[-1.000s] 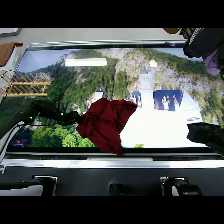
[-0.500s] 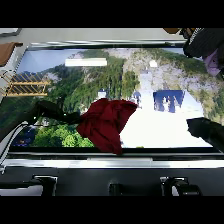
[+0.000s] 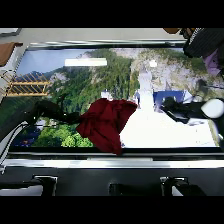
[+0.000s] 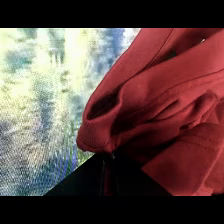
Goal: Fold the clothes and pants, and hang the long-sleeved shirts on hangers.
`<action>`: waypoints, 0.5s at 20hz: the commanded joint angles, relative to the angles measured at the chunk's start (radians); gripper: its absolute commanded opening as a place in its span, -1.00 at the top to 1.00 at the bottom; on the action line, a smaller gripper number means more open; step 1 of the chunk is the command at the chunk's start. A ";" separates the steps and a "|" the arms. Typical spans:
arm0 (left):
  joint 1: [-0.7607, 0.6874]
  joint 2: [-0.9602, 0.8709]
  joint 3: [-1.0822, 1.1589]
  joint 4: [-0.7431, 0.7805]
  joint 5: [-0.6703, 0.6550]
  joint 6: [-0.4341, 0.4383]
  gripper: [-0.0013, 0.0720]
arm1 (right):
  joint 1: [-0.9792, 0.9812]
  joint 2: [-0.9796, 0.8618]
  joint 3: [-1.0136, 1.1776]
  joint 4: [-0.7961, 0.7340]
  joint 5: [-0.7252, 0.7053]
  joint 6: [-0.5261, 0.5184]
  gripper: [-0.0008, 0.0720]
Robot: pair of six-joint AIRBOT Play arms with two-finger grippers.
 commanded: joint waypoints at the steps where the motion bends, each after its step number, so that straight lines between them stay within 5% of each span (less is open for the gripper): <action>1: 0.001 0.001 0.000 0.000 0.001 0.000 0.91 | 0.000 -0.256 0.003 0.311 -0.198 -0.230 -0.18; 5: 0.001 0.001 0.000 0.000 0.001 0.000 0.91 | 0.000 -0.456 0.041 0.527 -0.276 -0.412 -0.18; 10: 0.001 0.001 0.000 0.000 0.001 0.000 0.91 | 0.039 -0.565 0.088 0.552 -0.347 -0.438 -0.18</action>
